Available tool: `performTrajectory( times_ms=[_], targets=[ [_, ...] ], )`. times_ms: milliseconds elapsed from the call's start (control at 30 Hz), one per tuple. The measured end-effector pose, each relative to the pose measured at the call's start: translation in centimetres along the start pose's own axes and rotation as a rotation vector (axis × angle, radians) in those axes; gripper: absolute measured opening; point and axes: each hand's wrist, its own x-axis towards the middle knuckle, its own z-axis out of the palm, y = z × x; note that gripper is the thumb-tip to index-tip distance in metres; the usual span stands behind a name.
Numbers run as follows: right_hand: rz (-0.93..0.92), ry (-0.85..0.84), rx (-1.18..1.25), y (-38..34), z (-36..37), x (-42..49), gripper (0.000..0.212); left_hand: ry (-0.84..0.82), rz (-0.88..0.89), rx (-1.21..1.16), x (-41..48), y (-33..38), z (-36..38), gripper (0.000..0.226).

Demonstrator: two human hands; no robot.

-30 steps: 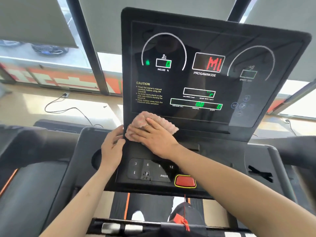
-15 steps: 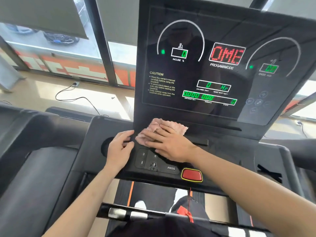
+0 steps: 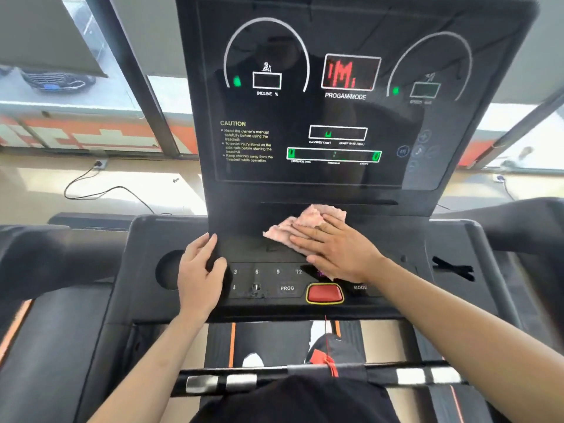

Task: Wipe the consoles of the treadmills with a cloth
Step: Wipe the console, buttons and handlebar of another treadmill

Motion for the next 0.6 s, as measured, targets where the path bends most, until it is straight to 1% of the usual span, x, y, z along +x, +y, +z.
performTrajectory(
  times_ms=[200, 600],
  targets=[
    [0.125, 0.002, 0.052, 2.3, 0.9, -4.4, 0.055, 0.008, 0.004, 0.028, -0.3, 0.1, 0.3, 0.049],
    [0.452, 0.053, 0.231, 6.1, 3.0, -13.8, 0.056, 0.031, -0.025, 0.070, -0.6, 0.9, 0.7, 0.050]
  ],
)
